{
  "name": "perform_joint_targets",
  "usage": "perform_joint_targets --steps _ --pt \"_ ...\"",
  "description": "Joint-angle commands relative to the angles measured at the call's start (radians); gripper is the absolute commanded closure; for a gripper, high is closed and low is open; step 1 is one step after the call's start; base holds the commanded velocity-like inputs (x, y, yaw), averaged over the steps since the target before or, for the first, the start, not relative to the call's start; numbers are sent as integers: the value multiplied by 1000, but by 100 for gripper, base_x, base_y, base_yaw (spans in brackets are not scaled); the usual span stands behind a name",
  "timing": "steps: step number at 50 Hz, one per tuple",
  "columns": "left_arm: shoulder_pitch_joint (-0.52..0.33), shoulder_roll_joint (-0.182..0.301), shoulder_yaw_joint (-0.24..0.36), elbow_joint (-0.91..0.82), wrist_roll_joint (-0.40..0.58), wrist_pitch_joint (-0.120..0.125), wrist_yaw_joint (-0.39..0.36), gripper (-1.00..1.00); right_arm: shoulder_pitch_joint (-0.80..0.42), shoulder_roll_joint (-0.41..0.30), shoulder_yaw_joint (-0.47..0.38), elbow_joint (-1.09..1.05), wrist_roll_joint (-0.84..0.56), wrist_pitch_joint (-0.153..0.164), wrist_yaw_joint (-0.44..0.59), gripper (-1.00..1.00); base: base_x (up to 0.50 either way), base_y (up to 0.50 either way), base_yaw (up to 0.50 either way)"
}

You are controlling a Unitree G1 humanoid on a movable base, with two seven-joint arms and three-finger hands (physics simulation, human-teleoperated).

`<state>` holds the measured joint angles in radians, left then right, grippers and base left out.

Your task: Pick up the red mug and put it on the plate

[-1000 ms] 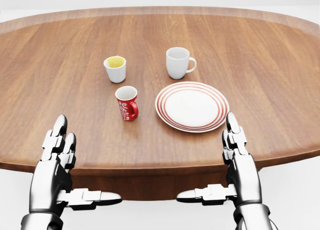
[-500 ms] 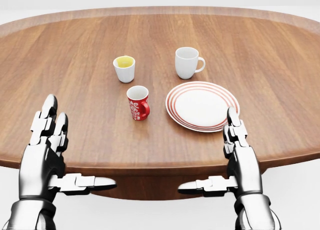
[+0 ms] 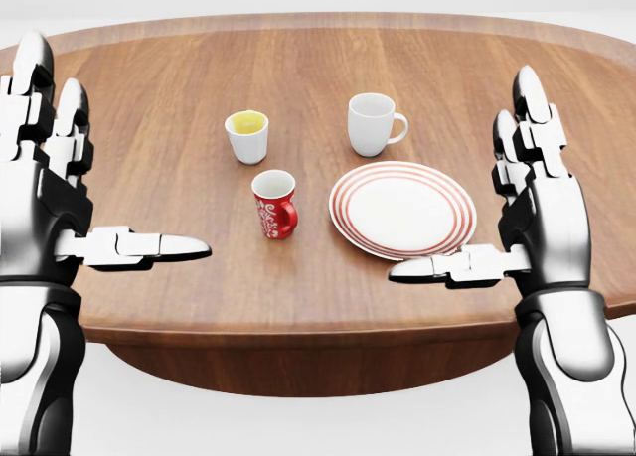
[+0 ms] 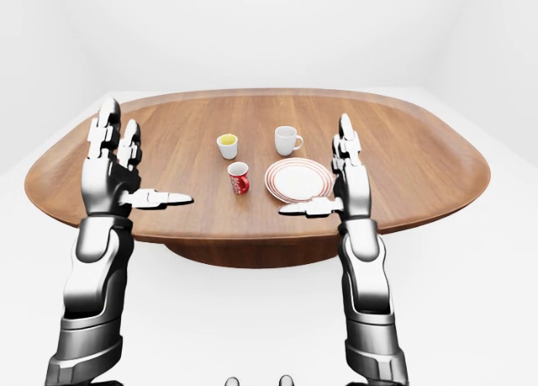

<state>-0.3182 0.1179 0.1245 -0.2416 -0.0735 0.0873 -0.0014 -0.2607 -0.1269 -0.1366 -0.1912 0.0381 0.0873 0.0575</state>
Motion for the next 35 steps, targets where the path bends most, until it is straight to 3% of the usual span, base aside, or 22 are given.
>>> perform_joint_targets --steps 1,35 --pt "-85 37 -1 -31 24 0 21 -100 -107 -38 13 -53 -10 0 7 -100 0 0 0" --pt "-81 24 5 -54 45 0 10 -100 -109 -16 16 -55 -50 0 34 -100 0 0 0"
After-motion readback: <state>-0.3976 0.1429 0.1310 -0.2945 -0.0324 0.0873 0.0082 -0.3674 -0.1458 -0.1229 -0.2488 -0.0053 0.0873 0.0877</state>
